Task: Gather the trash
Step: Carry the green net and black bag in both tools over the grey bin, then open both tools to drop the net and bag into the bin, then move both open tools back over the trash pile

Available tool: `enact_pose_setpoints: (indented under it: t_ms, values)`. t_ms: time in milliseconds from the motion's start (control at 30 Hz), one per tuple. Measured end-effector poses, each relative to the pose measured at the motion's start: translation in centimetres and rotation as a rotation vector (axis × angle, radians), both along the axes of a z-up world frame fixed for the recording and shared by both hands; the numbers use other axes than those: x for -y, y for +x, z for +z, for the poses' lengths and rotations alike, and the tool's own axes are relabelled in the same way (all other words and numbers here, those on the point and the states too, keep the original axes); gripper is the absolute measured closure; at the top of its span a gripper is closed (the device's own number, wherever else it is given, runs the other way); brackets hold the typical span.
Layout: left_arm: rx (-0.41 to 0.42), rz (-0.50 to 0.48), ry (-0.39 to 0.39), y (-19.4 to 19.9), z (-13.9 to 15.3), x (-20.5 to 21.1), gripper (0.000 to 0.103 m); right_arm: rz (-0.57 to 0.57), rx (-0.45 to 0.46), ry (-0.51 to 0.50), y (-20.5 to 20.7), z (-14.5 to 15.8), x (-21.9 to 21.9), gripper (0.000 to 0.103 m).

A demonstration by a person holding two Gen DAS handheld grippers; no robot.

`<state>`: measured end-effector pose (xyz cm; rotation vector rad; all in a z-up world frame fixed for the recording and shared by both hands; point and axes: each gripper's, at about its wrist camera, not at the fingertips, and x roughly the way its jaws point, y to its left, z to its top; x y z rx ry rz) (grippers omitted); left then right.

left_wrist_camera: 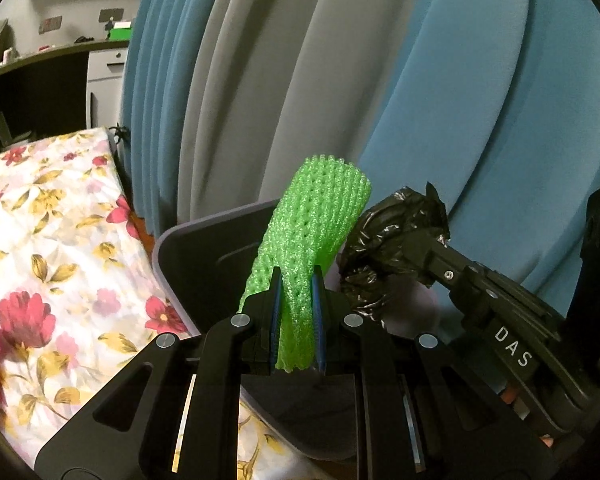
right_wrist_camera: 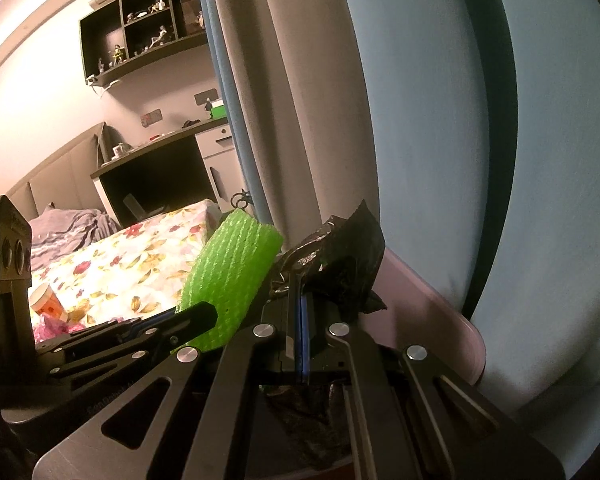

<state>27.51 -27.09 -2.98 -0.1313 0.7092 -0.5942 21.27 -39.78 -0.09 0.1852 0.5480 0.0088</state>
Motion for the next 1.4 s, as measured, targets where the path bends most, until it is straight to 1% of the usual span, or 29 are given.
enact_pose_setpoints:
  t_ms: [67, 133, 167, 200, 233, 267, 300, 333, 367, 433, 467, 633, 700, 800, 867, 1100, 1233, 1300, 1367, 1400]
  values:
    - [-0.008, -0.006, -0.011, 0.3, -0.2, -0.1, 0.089, -0.003, -0.006, 0.005, 0.1, -0.1, 0.1, 0.102]
    - [-0.016, -0.011, -0.027, 0.6, -0.4, -0.2, 0.084, -0.008, -0.006, 0.005, 0.1, -0.2, 0.2, 0.101]
    - [-0.018, -0.013, -0.035, 0.7, -0.4, -0.4, 0.077, -0.01, -0.007, 0.003, 0.0, -0.3, 0.3, 0.101]
    - [-0.017, -0.002, -0.035, 0.7, -0.4, -0.6, 0.063, -0.011, -0.009, 0.006, 0.1, -0.3, 0.4, 0.098]
    - [-0.014, 0.014, -0.034, 0.9, -0.4, -0.9, 0.054, -0.012, -0.01, 0.011, 0.1, -0.3, 0.5, 0.095]
    - [-0.004, 0.045, -0.035, 0.9, -0.4, -1.4, 0.038, -0.018, -0.007, 0.017, 0.0, -0.4, 0.8, 0.081]
    - [0.004, 0.063, -0.037, 0.9, -0.3, -1.7, 0.032, -0.025, -0.004, 0.023, -0.1, -0.5, 1.0, 0.063]
    - [0.013, 0.081, -0.04, 0.7, -0.3, -2.0, 0.025, -0.032, 0.003, 0.032, -0.2, -0.5, 1.2, 0.058]
    - [0.025, 0.1, -0.033, 0.6, -0.2, -2.4, 0.021, -0.037, 0.01, 0.035, -0.4, -0.5, 1.4, 0.057]
    - [0.041, 0.117, -0.013, 0.3, -0.1, -2.7, 0.019, -0.046, 0.013, 0.034, -0.7, -0.5, 1.6, 0.056]
    - [0.051, 0.129, -0.003, 0.0, 0.0, -2.9, 0.016, -0.05, 0.015, 0.037, -0.9, -0.4, 1.7, 0.054]
    - [0.099, 0.189, 0.032, -1.8, 0.6, -4.2, 0.011, -0.085, 0.044, 0.013, -2.6, 0.1, 1.5, 0.038]
    - [0.12, 0.218, 0.046, -2.8, 0.9, -4.8, 0.009, -0.097, 0.06, 0.001, -3.3, 0.4, 1.2, 0.029]
    - [0.128, 0.27, 0.063, -4.2, 1.1, -6.1, 0.008, -0.113, 0.077, -0.023, -4.3, 0.6, 0.4, 0.021]
    - [0.127, 0.296, 0.066, -5.1, 1.2, -7.1, 0.008, -0.12, 0.08, -0.036, -4.9, 0.8, -0.2, 0.018]
    - [0.15, 0.388, 0.15, -9.2, 1.4, -11.0, 0.008, -0.103, 0.088, -0.042, -6.9, 1.3, -2.7, 0.016]
    - [0.162, 0.434, 0.175, -11.6, 1.4, -14.2, 0.008, -0.048, 0.091, -0.031, -7.9, 1.3, -5.1, 0.016]
    - [0.166, 0.483, 0.197, -13.3, 1.3, -16.5, 0.008, -0.015, 0.093, -0.028, -8.5, 1.1, -6.9, 0.016]
    - [0.169, 0.525, 0.2, -14.5, 1.2, -18.5, 0.008, 0.023, 0.086, -0.023, -8.9, 0.9, -8.7, 0.016]
    - [0.169, 0.549, 0.22, -15.2, 1.0, -19.4, 0.008, 0.04, 0.083, -0.02, -9.2, 0.8, -9.5, 0.016]
